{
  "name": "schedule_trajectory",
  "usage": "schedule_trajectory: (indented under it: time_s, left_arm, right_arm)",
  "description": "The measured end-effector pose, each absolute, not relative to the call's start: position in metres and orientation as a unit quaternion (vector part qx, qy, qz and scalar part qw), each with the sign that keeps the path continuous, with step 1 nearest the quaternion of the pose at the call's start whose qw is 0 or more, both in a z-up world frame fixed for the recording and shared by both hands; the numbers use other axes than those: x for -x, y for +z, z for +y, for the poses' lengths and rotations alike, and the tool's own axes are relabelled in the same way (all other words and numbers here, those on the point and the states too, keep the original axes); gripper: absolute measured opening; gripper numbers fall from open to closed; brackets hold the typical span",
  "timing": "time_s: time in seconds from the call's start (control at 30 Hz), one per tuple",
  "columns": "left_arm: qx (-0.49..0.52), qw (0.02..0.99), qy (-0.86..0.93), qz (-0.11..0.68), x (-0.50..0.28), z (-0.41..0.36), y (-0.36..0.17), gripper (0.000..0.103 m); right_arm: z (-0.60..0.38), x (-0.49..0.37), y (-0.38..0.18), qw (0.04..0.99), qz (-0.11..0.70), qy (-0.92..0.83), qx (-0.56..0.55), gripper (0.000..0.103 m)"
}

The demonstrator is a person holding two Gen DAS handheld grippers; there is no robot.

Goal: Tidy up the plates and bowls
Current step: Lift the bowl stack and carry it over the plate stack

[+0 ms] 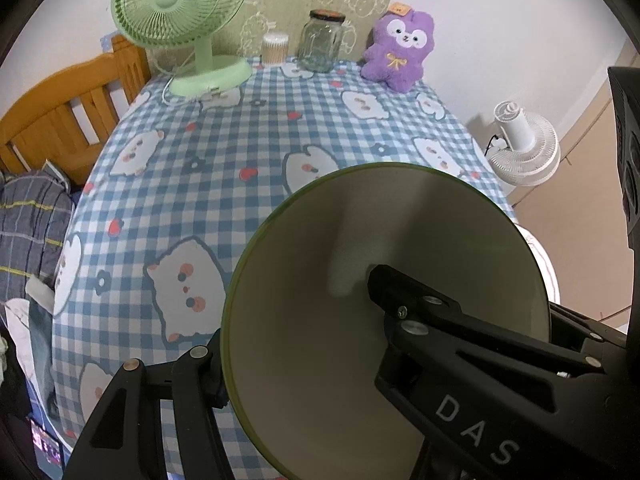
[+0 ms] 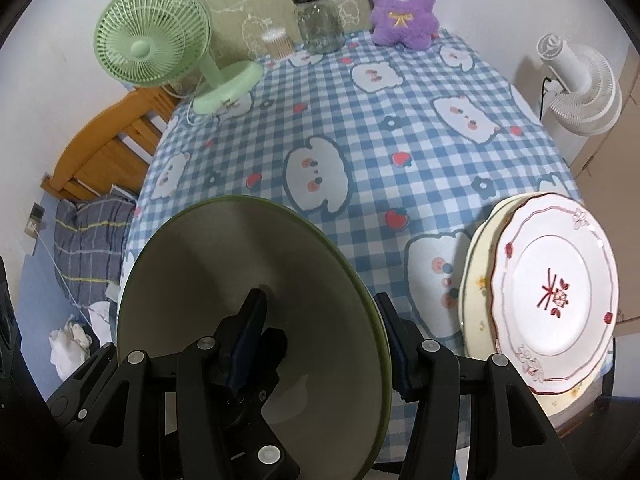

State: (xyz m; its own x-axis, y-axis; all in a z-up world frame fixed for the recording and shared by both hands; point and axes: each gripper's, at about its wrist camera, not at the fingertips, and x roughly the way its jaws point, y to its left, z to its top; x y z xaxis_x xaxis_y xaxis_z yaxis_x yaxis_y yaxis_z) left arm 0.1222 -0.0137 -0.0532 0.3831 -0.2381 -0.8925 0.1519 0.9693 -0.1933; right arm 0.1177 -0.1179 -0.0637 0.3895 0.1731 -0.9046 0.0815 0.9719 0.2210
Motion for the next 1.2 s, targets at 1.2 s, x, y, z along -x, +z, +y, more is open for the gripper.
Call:
schedule_trajectory:
  time_s: [1.2]
  left_arm:
    - [0.059, 0.843, -0.088, 0.528, -0.129, -0.155, -0.027, 0.064]
  right_arm:
    - [-0.263, -0.127, -0.041, 0.830, 0.547, 0.059, -0.090, 0.058]
